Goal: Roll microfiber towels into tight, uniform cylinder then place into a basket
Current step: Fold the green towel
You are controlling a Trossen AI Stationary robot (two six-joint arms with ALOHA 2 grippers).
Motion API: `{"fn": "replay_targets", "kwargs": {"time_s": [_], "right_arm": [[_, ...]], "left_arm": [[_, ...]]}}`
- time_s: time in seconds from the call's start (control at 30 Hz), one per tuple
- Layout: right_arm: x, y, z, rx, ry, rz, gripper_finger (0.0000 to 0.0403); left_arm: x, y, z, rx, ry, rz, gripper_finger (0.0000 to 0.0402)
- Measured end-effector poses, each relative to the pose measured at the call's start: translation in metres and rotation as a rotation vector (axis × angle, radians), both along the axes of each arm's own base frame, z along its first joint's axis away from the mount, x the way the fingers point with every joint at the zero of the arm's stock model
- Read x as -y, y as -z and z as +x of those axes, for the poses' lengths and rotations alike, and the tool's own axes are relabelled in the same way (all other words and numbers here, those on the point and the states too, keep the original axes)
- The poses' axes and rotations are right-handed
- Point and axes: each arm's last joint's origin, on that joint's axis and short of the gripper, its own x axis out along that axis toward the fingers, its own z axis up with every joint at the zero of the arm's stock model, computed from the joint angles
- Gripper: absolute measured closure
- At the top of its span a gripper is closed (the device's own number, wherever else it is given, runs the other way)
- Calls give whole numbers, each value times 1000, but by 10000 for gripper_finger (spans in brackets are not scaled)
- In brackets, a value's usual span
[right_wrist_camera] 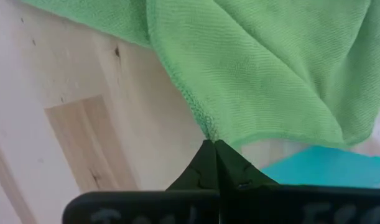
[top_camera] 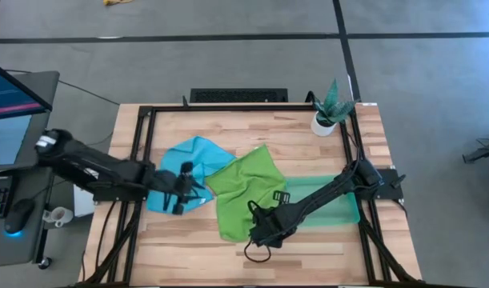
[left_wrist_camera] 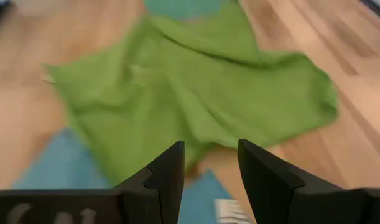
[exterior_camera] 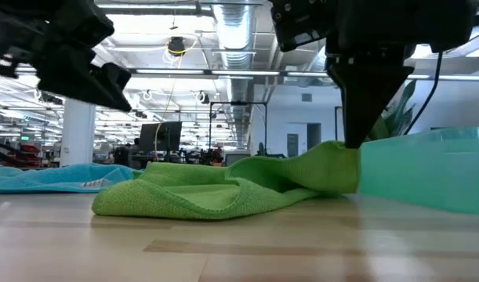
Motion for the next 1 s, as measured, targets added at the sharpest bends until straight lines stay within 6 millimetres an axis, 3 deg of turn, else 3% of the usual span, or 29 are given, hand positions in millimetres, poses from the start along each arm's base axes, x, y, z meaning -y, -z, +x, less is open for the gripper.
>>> {"fn": "replay_targets", "kwargs": {"time_s": [0.23, 0.63, 0.83, 1.0], "right_arm": [[1, 0, 0, 4, -1, -11, 401], [1, -1, 0, 5, -1, -11, 401], [1, -1, -1, 1, -1, -13, 400], [1, -1, -1, 0, -2, -13, 400]], "left_arm": [[42, 3, 34, -104, 122, 29, 260], [107, 26, 85, -199, 298, 132, 260], [118, 35, 107, -231, 378, 132, 260], [110, 38, 114, -257, 360, 95, 260]]}}
